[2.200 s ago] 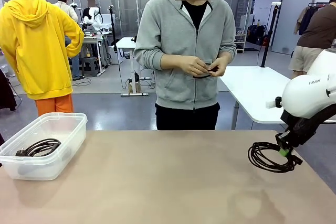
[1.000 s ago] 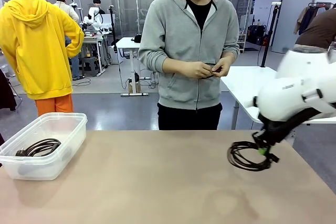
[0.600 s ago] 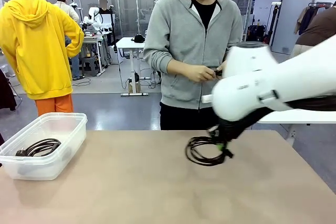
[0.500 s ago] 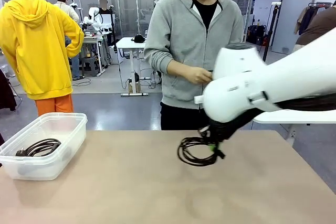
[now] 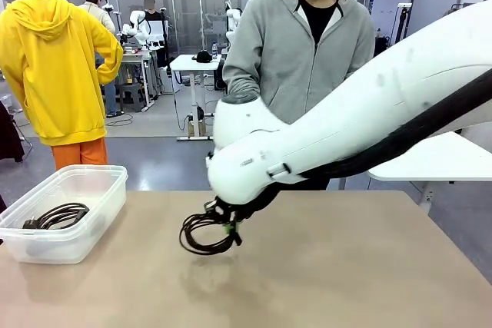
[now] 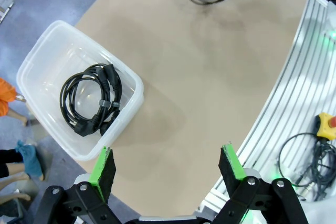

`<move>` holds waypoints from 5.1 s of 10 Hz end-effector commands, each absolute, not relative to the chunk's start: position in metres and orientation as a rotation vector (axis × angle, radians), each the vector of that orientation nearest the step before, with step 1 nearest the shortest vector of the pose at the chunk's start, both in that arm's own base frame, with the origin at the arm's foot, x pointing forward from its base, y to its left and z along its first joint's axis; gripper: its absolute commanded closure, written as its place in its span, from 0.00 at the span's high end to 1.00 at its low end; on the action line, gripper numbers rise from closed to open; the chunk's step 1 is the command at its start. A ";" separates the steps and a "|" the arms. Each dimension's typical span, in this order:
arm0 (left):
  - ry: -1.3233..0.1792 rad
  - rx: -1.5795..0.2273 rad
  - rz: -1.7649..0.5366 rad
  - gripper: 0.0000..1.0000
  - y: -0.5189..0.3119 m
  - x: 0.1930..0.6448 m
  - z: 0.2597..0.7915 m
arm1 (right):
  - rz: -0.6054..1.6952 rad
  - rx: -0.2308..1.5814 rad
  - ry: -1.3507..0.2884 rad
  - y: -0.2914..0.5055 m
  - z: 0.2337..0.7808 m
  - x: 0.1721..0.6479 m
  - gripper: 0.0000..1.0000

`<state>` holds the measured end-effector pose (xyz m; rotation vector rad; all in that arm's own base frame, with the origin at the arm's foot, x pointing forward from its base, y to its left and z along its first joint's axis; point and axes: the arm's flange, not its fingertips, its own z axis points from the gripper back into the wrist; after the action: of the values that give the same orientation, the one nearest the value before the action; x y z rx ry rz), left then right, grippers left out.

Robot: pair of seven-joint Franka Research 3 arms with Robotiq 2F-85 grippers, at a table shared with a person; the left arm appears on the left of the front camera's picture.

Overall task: Organize and store the cables.
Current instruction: Place the USB Extension Cable into the Organizing box.

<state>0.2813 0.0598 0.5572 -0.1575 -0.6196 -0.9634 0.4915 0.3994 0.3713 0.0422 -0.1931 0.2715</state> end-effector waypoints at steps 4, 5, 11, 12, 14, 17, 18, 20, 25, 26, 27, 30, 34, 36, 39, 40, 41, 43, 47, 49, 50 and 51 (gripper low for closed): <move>-0.614 -0.151 -0.952 1.00 0.058 0.282 0.557 | 0.205 0.002 -0.205 0.437 0.330 0.514 0.17; -0.614 -0.151 -0.952 1.00 0.058 0.282 0.557 | 0.206 -0.005 -0.193 0.434 0.326 0.513 0.17; -0.614 -0.151 -0.952 1.00 0.058 0.282 0.557 | 0.195 0.033 -0.191 0.406 0.347 0.500 1.00; -0.614 -0.151 -0.952 1.00 0.058 0.282 0.557 | 0.193 0.057 -0.198 0.393 0.356 0.500 0.90; -0.614 -0.151 -0.952 1.00 0.058 0.282 0.557 | 0.188 0.102 -0.231 0.359 0.383 0.493 1.00; -0.614 -0.151 -0.952 1.00 0.058 0.282 0.557 | 0.340 0.177 -0.274 0.284 0.430 0.476 1.00; -0.614 -0.151 -0.952 1.00 0.058 0.282 0.557 | 0.386 0.202 -0.298 0.246 0.450 0.470 1.00; -0.614 -0.151 -0.952 1.00 0.058 0.282 0.557 | 0.417 0.219 -0.323 0.176 0.477 0.461 1.00; -0.614 -0.151 -0.952 1.00 0.058 0.282 0.557 | 0.559 0.234 -0.365 -0.004 0.509 0.418 1.00; -0.614 -0.151 -0.952 1.00 0.058 0.282 0.557 | 0.632 0.200 -0.400 -0.029 0.506 0.405 1.00; -0.614 -0.151 -0.952 1.00 0.058 0.282 0.557 | 0.697 0.182 -0.442 -0.050 0.498 0.391 1.00; -0.614 -0.151 -0.952 1.00 0.058 0.282 0.557 | 0.816 0.277 -0.447 -0.052 0.482 0.392 1.00; -0.620 -0.159 -0.963 1.00 0.060 0.281 0.557 | 0.678 0.193 -0.461 -0.066 0.500 0.387 1.00; -0.605 -0.219 -1.130 1.00 -0.022 0.291 0.574 | 0.678 0.193 -0.461 -0.066 0.500 0.387 1.00; -0.485 -0.223 -1.091 1.00 -0.134 0.311 0.566 | 0.678 0.193 -0.461 -0.066 0.500 0.387 1.00; -0.442 -0.193 -1.100 1.00 -0.171 0.317 0.561 | 0.678 0.193 -0.461 -0.066 0.500 0.387 1.00; -0.407 -0.199 -1.119 1.00 -0.211 0.324 0.554 | 0.678 0.193 -0.461 -0.066 0.500 0.387 1.00; -0.384 -0.135 -1.126 1.00 -0.263 0.333 0.529 | 0.678 0.193 -0.461 -0.066 0.500 0.387 1.00; -0.371 -0.153 -1.152 1.00 -0.270 0.326 0.519 | 0.678 0.193 -0.461 -0.066 0.500 0.387 1.00; -0.371 -0.153 -1.152 1.00 -0.270 0.326 0.519 | 0.678 0.193 -0.461 -0.066 0.500 0.387 1.00; -0.371 -0.153 -1.152 1.00 -0.270 0.326 0.519 | 0.678 0.193 -0.461 -0.066 0.500 0.387 1.00; -0.370 -0.146 -1.159 1.00 -0.272 0.331 0.519 | 0.678 0.193 -0.461 -0.066 0.500 0.387 1.00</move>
<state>0.3306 -0.2710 0.5198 -0.1464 -0.3731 -1.1591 0.3863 -0.0674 0.4967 0.2016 -0.4699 0.7036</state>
